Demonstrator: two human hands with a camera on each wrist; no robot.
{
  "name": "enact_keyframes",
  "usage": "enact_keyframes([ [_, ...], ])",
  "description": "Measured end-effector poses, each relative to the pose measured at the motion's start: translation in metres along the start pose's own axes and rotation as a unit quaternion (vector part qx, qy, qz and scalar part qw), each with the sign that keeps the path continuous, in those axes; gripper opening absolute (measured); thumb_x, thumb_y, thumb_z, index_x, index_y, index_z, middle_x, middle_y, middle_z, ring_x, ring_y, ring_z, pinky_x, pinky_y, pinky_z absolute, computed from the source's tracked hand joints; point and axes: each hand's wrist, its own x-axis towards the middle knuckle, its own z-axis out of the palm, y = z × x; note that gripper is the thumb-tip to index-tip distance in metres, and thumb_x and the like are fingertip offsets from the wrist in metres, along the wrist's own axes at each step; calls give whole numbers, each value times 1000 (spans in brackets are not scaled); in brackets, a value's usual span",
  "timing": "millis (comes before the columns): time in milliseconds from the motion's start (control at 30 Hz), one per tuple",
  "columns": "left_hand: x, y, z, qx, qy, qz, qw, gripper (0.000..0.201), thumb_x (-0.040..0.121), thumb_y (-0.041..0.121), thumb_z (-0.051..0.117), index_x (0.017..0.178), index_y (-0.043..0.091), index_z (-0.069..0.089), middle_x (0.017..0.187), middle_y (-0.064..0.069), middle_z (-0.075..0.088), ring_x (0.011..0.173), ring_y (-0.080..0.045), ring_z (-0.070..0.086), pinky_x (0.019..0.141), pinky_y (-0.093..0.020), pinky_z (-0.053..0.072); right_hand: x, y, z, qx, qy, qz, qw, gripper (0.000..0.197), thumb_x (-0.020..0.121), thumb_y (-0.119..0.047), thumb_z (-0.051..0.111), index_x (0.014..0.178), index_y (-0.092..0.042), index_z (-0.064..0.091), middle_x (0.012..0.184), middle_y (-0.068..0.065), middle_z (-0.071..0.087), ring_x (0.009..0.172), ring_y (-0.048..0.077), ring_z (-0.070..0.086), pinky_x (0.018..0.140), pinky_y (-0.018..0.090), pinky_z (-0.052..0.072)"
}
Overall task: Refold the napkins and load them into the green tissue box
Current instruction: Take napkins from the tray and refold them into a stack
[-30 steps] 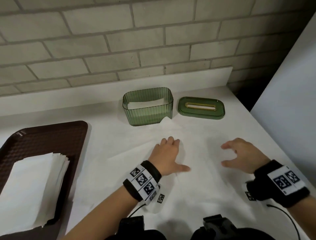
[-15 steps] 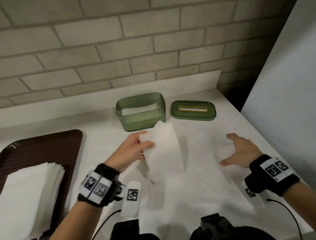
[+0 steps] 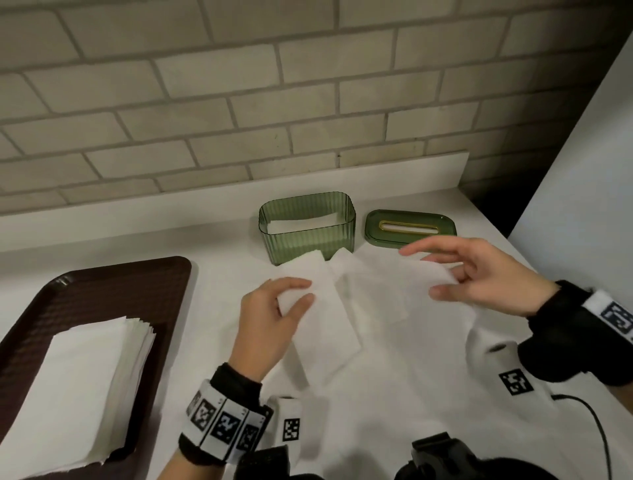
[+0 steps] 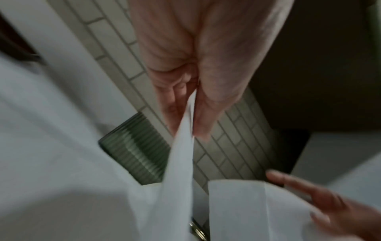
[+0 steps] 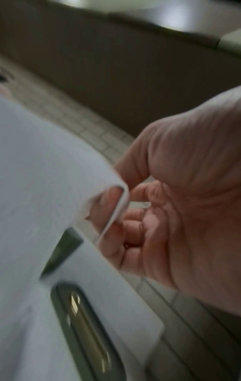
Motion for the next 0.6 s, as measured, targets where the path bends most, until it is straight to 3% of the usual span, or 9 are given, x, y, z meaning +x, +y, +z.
enact_keyframes([
  [100, -2, 26, 8, -27, -90, 20, 995, 49, 75, 65, 66, 113, 36, 68, 111, 20, 64, 111, -6, 59, 90, -30, 52, 5, -34, 12, 113, -37, -62, 991, 57, 74, -1, 74, 125, -21, 58, 108, 14, 71, 90, 27, 71, 75, 30, 58],
  [167, -5, 39, 14, -95, -163, 25, 982, 60, 71, 69, 67, 122, 38, 61, 119, 16, 61, 117, -6, 57, 93, -33, 52, 11, -46, 17, 169, -63, -87, 980, 60, 74, 1, 71, 129, -15, 55, 101, 18, 72, 85, 28, 71, 73, 31, 58],
  [233, -7, 47, 20, -177, -184, 10, 967, 57, 70, 53, 78, 122, 33, 63, 119, 10, 65, 111, -10, 64, 90, -34, 55, 20, -52, 23, 189, -63, -103, 975, 58, 74, 4, 70, 128, -12, 55, 96, 20, 72, 83, 27, 70, 74, 31, 58],
  [300, -8, 50, 24, -245, -151, -11, 958, 44, 76, 29, 82, 116, 20, 68, 110, 0, 73, 101, -16, 70, 85, -37, 58, 27, -54, 29, 175, -48, -112, 977, 53, 75, 5, 71, 124, -11, 57, 92, 25, 70, 81, 26, 69, 74, 31, 58],
  [367, -8, 52, 23, -287, -116, -23, 951, 30, 79, 11, 78, 109, 10, 71, 102, -4, 76, 92, -20, 73, 80, -36, 59, 33, -54, 35, 150, -31, -111, 982, 50, 76, 6, 72, 121, -8, 58, 87, 21, 71, 76, 22, 69, 71, 31, 57],
  [433, -7, 50, 19, -296, -117, -22, 948, 27, 79, 6, 77, 106, 11, 72, 97, -3, 76, 87, -18, 73, 76, -33, 59, 35, -54, 42, 123, -25, -107, 986, 48, 76, 5, 73, 120, -9, 58, 87, 18, 74, 76, 26, 70, 72, 37, 59],
  [500, -7, 50, 13, -293, -123, -15, 948, 28, 78, 6, 77, 104, 15, 72, 94, 0, 76, 84, -15, 73, 71, -28, 57, 37, -55, 48, 91, -33, -110, 989, 47, 78, 0, 75, 119, -13, 57, 85, 26, 72, 74, 37, 69, 70, 43, 56],
  [600, -6, 49, 6, -286, -121, -1, 950, 28, 79, 12, 78, 106, 16, 72, 98, -4, 75, 88, -17, 72, 74, -28, 57, 40, -57, 56, 25, -42, -130, 990, 47, 78, -9, 79, 116, -26, 57, 69, 29, 64, 55, 38, 50, 53, 39, 39],
])
